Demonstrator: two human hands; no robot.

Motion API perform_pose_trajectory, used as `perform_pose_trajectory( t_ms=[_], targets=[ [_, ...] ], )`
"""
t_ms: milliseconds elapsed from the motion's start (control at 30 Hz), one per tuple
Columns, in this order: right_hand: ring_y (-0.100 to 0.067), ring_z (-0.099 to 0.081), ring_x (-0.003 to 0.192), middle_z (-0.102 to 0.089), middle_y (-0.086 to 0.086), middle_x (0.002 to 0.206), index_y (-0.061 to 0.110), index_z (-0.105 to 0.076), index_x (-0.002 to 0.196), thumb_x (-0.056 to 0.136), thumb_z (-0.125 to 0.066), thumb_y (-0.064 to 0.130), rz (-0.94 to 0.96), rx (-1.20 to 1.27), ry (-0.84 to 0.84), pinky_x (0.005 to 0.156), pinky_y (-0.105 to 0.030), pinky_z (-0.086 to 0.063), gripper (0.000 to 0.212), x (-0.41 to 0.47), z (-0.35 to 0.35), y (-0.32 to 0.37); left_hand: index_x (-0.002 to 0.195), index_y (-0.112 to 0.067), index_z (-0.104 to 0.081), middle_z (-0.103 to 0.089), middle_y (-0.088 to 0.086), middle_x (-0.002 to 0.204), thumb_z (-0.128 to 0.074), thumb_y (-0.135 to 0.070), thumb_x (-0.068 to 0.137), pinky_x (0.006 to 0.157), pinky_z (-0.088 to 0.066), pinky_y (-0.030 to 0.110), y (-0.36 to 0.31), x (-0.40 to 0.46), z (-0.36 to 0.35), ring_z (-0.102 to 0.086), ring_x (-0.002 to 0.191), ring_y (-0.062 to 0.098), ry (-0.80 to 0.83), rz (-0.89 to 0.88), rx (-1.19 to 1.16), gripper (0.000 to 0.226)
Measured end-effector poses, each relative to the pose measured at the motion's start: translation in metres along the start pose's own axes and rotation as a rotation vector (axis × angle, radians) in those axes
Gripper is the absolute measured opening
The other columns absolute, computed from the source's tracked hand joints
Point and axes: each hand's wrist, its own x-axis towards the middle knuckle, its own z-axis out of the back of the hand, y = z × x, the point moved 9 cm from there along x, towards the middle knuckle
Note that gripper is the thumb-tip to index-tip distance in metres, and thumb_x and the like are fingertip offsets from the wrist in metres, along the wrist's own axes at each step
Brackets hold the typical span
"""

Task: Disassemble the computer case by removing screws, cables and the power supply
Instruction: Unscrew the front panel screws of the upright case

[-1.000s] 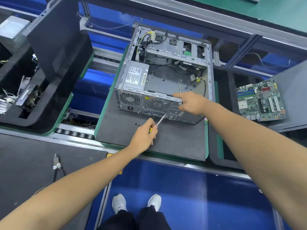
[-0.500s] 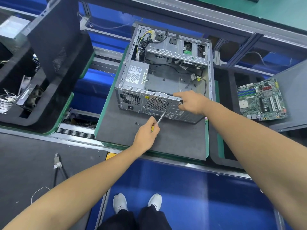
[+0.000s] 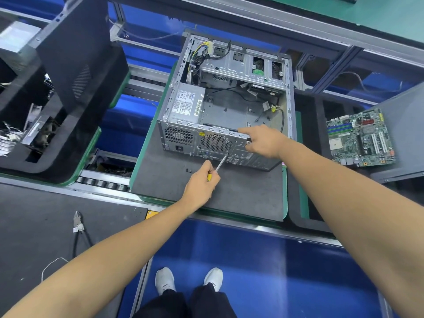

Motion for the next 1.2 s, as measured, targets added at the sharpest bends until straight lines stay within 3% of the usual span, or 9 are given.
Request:
perform_pose_trajectory(
  t_ms=[133, 333, 633, 933, 1067, 1200],
  targets=[
    [-0.011, -0.058, 0.070, -0.068, -0.001, 0.076, 0.033, -0.040, 0.152, 0.091, -0.058, 0.023, 0.001, -0.004, -0.002, 0.055, -0.027, -0.033, 0.064, 0.001, 0.000, -0.002, 0.089, -0.021, -0.036, -0.055, 0.017, 0.071, -0.043, -0.042, 0.095, 0.042, -0.046, 0.034, 0.001, 0.001, -0.001, -0.043, 0.047, 0.019, 0.005, -0.005, -0.004, 0.023],
    [-0.008, -0.052, 0.060, -0.054, 0.006, 0.056, 0.032, -0.043, 0.150, 0.091, -0.058, 0.022, 0.009, -0.003, -0.018, 0.052, -0.028, -0.026, 0.061, 0.000, 0.002, -0.001, 0.087, -0.022, -0.036, -0.057, 0.011, 0.066, -0.045, -0.041, 0.096, 0.040, -0.046, 0.033, 0.003, 0.002, -0.001, -0.045, 0.043, 0.018, 0.004, -0.008, -0.033, 0.023],
    [-0.014, -0.056, 0.062, -0.059, 0.000, 0.060, 0.030, -0.041, 0.152, 0.092, -0.057, 0.023, 0.015, 0.000, -0.002, 0.053, -0.031, -0.034, 0.062, -0.001, 0.002, 0.002, 0.087, -0.022, -0.038, -0.058, 0.009, 0.066, -0.044, -0.048, 0.092, 0.040, -0.048, 0.031, 0.005, 0.002, -0.001, -0.047, 0.043, 0.016, 0.016, -0.016, -0.025, 0.027],
    [-0.013, -0.055, 0.058, -0.055, 0.003, 0.054, 0.032, -0.042, 0.151, 0.090, -0.058, 0.023, 0.009, -0.008, -0.018, 0.051, -0.029, -0.029, 0.064, 0.000, 0.002, 0.000, 0.088, -0.022, -0.038, -0.059, 0.007, 0.065, -0.044, -0.042, 0.100, 0.040, -0.046, 0.031, 0.005, 0.003, -0.002, -0.046, 0.043, 0.015, 0.021, -0.010, -0.037, 0.024],
    [-0.015, -0.058, 0.059, -0.058, 0.002, 0.057, 0.032, -0.043, 0.149, 0.090, -0.058, 0.023, 0.012, -0.016, -0.021, 0.051, -0.029, -0.031, 0.061, 0.000, 0.001, 0.001, 0.088, -0.024, -0.036, -0.058, 0.013, 0.070, -0.042, -0.030, 0.104, 0.048, -0.047, 0.043, -0.005, -0.001, -0.002, -0.044, 0.052, 0.021, 0.033, -0.040, 0.092, 0.018],
    [-0.009, -0.056, 0.064, -0.059, 0.004, 0.060, 0.032, -0.042, 0.152, 0.091, -0.058, 0.024, 0.004, -0.026, -0.032, 0.052, -0.028, -0.030, 0.064, -0.001, 0.003, 0.001, 0.090, -0.022, -0.031, -0.050, 0.005, 0.065, -0.038, -0.029, 0.107, 0.052, -0.035, 0.037, -0.017, -0.012, -0.003, -0.041, 0.057, 0.027, -0.115, -0.064, 0.320, 0.020]
  ],
)
